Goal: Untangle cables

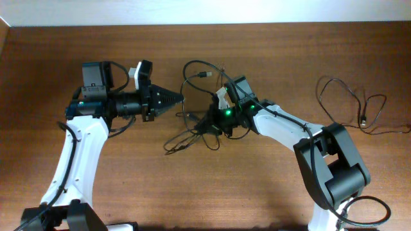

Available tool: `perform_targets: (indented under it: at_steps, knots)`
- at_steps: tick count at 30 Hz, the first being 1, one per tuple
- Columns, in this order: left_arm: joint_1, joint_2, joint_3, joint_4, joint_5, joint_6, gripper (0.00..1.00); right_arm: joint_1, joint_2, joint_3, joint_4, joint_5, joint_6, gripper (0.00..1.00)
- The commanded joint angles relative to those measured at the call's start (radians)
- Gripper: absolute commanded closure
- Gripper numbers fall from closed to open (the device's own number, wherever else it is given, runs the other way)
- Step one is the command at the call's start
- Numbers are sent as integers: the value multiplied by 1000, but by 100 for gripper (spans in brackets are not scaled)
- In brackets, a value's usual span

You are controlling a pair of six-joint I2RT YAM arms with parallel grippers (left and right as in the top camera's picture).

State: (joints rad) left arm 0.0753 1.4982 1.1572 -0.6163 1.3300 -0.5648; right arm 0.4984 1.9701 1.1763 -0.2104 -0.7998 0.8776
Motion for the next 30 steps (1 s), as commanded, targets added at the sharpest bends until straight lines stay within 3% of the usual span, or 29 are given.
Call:
perform_targets:
  at_steps: [1,4,7,12,22,30]
  knots:
    - [7,5,6,2,35,30,100,-9,6,1,-48,150,-156,96]
    - [27,5,6,0,13,85,100,-105,-10,1,-190,143,-308,96]
    - [61,5,6,-9,-128,84,100,-187,-39,1,-307,165,-393,96]
    - [157,5,6,-134,-571,84,100,-231,-45,1,-377,267,-411,96]
    - [416,5,6,-190,-782,80,100,-233,-45,1,-383,327,-410,96]
    - [550,5,6,-195,-808,80,100,-316,-60,40,-447,360,-427,96]
